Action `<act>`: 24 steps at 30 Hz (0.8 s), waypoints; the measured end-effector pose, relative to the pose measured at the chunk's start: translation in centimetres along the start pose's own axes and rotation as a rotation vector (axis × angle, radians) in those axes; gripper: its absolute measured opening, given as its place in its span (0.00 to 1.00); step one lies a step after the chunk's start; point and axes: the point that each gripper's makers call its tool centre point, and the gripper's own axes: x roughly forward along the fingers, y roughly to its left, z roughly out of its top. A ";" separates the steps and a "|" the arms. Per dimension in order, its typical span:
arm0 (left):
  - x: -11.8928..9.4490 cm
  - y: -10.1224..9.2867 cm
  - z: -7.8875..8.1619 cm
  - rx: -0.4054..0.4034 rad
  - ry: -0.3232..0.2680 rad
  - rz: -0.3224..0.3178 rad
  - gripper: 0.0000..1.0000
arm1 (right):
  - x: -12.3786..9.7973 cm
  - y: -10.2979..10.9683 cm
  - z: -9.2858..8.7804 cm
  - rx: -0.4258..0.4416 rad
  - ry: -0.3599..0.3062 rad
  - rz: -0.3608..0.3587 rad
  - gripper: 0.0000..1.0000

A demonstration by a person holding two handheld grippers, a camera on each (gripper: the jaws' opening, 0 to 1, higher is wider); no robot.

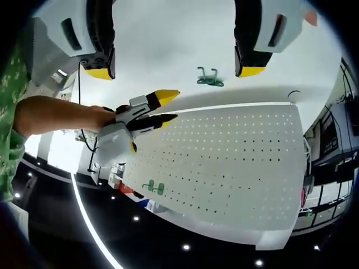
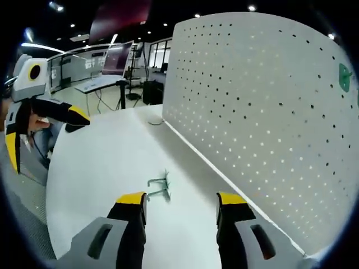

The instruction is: Insert the hook assembly into the mounting plate slot until the hook locks in place.

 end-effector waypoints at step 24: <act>0.5 0.6 -0.7 -0.017 0.012 0.008 0.90 | 3.7 1.3 -1.6 -0.034 0.078 0.076 0.31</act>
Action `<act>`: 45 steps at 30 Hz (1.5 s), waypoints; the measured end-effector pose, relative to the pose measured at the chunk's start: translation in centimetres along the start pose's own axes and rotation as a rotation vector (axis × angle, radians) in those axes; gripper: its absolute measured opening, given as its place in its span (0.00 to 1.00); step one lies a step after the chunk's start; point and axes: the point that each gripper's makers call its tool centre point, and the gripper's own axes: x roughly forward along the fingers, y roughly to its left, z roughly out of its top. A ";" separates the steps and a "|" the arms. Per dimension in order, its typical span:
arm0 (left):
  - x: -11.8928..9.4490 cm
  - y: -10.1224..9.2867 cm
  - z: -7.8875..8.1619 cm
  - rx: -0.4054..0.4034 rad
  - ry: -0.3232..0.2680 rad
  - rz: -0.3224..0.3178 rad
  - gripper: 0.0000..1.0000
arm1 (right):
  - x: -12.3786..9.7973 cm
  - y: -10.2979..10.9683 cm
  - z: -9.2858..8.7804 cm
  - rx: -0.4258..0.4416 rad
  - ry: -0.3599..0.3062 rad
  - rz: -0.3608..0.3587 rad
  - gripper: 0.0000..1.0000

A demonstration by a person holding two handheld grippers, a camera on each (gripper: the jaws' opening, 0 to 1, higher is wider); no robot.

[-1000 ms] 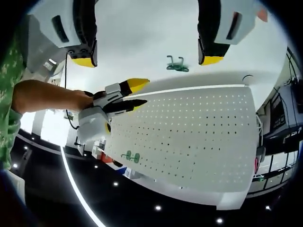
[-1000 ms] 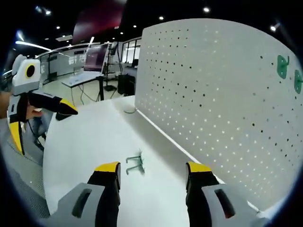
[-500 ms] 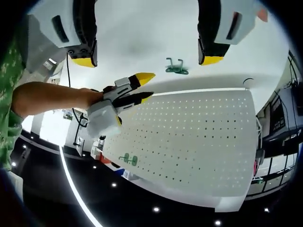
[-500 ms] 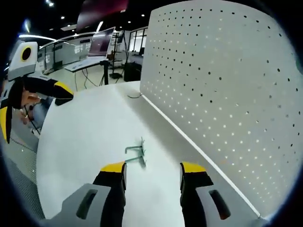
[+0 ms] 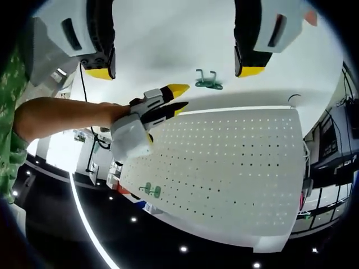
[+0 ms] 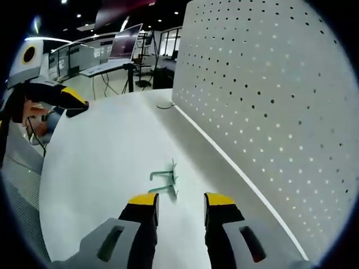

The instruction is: Insert the hook assembly into the mounting plate slot until the hook locks in place.

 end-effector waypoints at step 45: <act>0.5 0.9 -1.4 -0.056 0.019 0.008 0.87 | 3.5 1.4 -1.3 -0.097 0.043 0.058 0.05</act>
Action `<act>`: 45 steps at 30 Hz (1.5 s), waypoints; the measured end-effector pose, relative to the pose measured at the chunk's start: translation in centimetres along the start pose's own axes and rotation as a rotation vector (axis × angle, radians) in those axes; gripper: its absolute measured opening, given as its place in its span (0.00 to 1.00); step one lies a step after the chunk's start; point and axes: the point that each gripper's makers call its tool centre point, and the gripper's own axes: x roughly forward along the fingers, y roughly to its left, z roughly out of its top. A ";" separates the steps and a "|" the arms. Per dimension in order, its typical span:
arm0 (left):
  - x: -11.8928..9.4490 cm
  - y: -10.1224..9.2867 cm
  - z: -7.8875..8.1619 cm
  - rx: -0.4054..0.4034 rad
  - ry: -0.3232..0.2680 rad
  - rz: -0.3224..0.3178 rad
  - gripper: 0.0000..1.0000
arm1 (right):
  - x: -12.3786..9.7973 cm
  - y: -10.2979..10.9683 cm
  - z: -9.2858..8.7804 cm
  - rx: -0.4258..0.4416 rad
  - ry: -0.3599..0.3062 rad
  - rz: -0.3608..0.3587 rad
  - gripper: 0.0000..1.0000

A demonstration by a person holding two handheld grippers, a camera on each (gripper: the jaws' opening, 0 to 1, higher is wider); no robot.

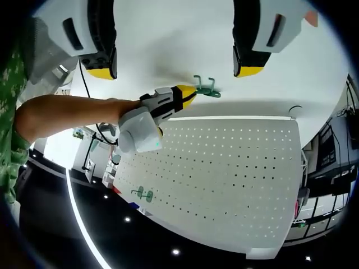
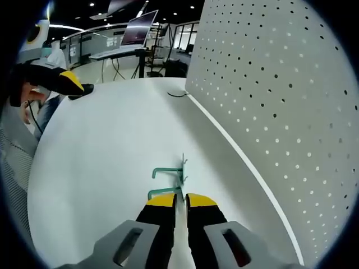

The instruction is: Insert the hook assembly into the mounting plate slot until the hook locks in place.

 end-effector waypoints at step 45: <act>0.2 -0.6 0.7 0.030 -0.001 -0.023 0.86 | -3.3 0.6 0.5 0.076 -0.034 0.044 0.00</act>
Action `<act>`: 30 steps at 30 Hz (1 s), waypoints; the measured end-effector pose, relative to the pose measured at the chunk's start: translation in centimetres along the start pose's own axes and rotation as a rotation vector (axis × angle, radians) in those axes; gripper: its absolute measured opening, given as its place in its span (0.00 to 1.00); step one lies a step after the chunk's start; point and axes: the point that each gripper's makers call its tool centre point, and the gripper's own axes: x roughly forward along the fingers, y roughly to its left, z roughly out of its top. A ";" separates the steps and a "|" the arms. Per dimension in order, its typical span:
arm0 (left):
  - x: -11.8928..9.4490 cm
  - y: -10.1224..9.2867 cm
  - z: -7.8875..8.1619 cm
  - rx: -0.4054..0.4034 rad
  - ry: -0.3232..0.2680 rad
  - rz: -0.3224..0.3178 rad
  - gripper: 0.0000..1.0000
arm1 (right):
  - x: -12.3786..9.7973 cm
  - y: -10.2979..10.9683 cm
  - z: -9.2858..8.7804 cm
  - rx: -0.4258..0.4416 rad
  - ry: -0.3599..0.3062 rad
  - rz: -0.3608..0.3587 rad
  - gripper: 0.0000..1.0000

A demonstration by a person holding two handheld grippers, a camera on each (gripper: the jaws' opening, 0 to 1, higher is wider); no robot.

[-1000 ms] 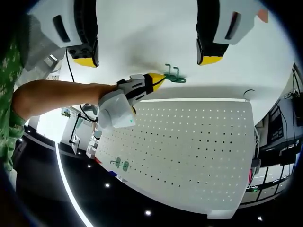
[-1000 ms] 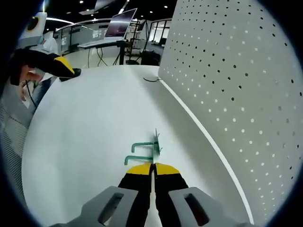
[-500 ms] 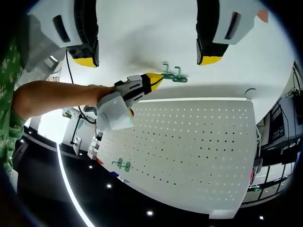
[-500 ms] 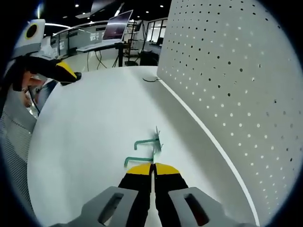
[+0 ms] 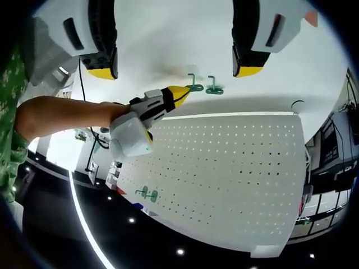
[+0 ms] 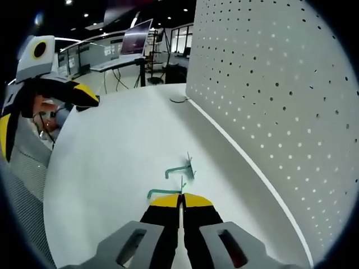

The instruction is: Insert the hook assembly into the mounting plate slot until the hook locks in place.

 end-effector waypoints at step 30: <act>-0.7 -1.5 3.0 0.087 -0.022 -0.035 0.83 | -6.7 0.8 4.6 -0.064 -0.092 -0.010 0.00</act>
